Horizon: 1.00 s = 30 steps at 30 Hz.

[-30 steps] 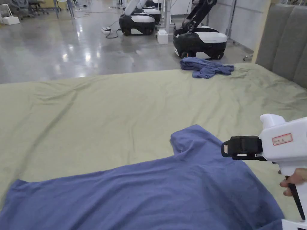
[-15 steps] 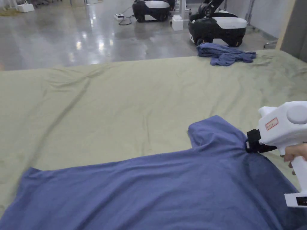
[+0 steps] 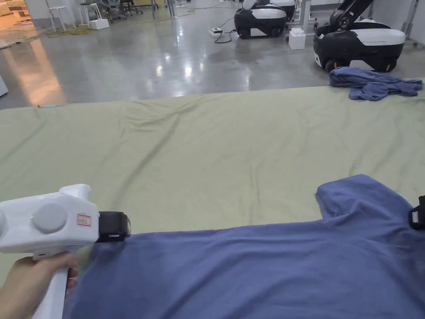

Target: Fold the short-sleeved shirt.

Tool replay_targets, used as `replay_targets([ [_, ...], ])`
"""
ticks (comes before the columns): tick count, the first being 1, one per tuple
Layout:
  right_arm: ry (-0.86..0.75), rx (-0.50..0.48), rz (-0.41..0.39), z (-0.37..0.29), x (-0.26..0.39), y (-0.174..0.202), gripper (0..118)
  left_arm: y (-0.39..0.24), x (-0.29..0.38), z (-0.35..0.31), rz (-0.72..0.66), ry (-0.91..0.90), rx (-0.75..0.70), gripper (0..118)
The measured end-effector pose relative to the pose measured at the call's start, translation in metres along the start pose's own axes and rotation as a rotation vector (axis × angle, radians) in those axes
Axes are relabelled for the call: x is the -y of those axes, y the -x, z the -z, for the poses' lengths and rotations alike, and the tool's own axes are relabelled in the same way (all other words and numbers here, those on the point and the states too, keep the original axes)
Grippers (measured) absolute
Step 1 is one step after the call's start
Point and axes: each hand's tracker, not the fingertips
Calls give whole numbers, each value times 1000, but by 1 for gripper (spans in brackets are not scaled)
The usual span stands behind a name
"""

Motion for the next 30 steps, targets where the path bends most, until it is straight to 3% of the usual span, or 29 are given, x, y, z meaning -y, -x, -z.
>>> replay_targets([
  [2,9,-10,-6,1,1,1,4,-10,8,19,26,49,-47,101],
  [4,11,-12,-12,2,0,-2,4,-10,10,9,51,-63,-76,80],
  [6,9,-23,-8,2,-1,-2,4,-10,11,-1,41,-57,-77,16],
  [7,7,-33,-3,2,-2,-4,4,-11,12,-6,50,-66,-90,4],
  [10,-12,-77,13,-6,-1,-6,4,-15,13,-20,122,-30,-78,3],
  [15,-39,-122,18,-50,13,-8,4,-3,22,-61,24,-50,87,3],
  [20,-90,-163,19,-95,25,-24,4,10,37,-126,84,-104,83,3],
  [30,-118,-293,65,-200,162,-71,4,43,156,-239,91,-114,148,3],
])
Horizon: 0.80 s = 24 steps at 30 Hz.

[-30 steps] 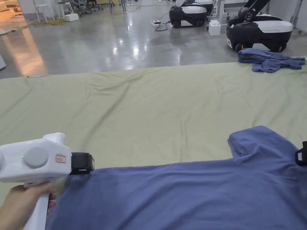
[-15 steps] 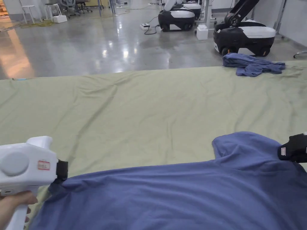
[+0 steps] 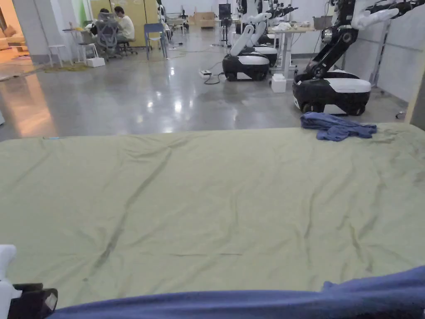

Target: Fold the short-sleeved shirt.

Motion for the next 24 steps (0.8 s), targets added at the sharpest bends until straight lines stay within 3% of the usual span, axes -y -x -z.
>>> replay_targets([
  [7,77,58,93,-25,110,-35,4,3,75,-15,-51,68,33,3],
  [10,82,89,126,-22,108,-38,4,5,90,-4,-74,87,44,5],
  [11,59,99,113,-22,107,-38,4,5,92,-3,-97,92,44,11],
  [12,31,137,74,-21,107,-40,5,7,92,-5,-125,86,42,28],
  [13,6,160,59,-17,128,-16,17,9,92,-7,-137,75,49,66],
  [14,-26,206,22,-17,128,-14,60,10,92,-11,-142,66,50,105],
  [15,-30,251,-12,-18,124,-13,91,12,90,-20,-163,19,56,108],
  [16,-46,256,-39,-19,120,-11,100,15,88,-26,-175,4,59,108],
  [19,-105,267,-111,-36,114,29,95,26,85,-46,-228,-52,51,108],
  [21,-178,241,-195,-42,109,58,65,32,89,-55,-286,-87,87,105],
  [22,-202,229,-220,-44,112,69,38,37,92,-59,-304,-96,116,95],
  [23,-223,194,-220,-43,112,85,13,40,96,-61,-330,-101,150,64],
  [24,-218,152,-199,-38,114,98,13,44,100,-60,-361,-103,175,28],
])
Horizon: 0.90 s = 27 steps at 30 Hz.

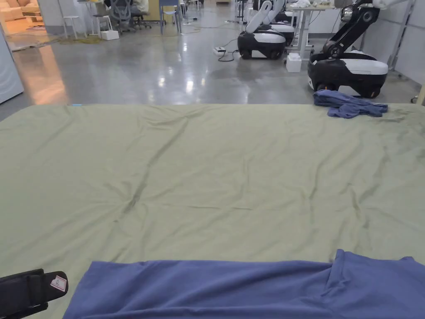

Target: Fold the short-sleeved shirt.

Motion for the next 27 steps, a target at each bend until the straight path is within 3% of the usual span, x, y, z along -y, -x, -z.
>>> replay_targets([
  [1,29,-89,24,4,4,15,13,5,2,3,-25,13,19,2],
  [3,59,-168,29,17,11,44,10,15,7,6,-63,31,38,0],
  [7,95,-260,-46,46,28,106,7,26,7,8,-58,32,41,0],
  [9,112,-308,-34,60,33,130,7,37,2,13,-134,46,77,2],
  [10,136,-332,-34,68,35,140,7,43,-1,17,-177,53,103,22],
  [11,146,-348,-35,74,36,148,7,48,-2,23,-209,56,130,82],
  [12,150,-354,-37,80,36,156,7,53,-4,29,-240,81,153,107],
  [19,144,-414,-140,94,43,191,7,57,-6,97,-242,310,173,110],
  [26,140,-449,-183,97,48,197,7,55,-6,122,-372,282,254,108],
  [27,142,-444,-181,98,47,196,7,56,-6,122,-357,282,263,101],
])
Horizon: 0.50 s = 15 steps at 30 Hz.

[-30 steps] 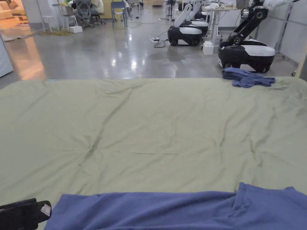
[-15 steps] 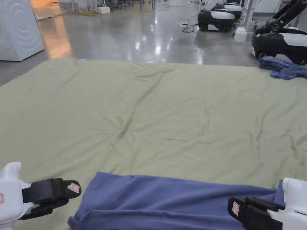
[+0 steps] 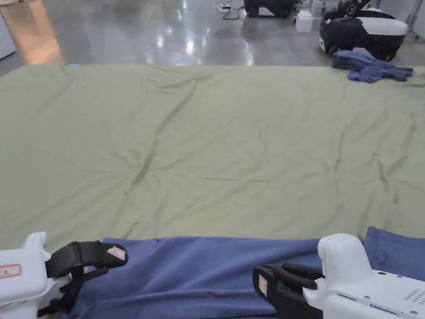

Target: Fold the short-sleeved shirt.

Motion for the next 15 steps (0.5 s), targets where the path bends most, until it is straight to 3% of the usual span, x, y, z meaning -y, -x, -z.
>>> replay_targets([
  [1,0,-1,11,0,0,-2,7,-1,1,-1,6,-11,-10,75],
  [2,0,-4,25,1,1,-5,7,0,2,0,8,-45,-56,5],
  [4,-4,-6,39,0,2,-9,7,11,11,18,-122,17,-8,5],
  [6,-10,4,40,-2,4,-12,7,12,19,22,-137,22,53,5],
  [11,-36,7,41,-16,8,-16,7,-15,11,6,-16,-11,-68,5],
  [15,-62,22,84,-29,16,-31,7,-51,12,-11,46,-61,-11,5],
])
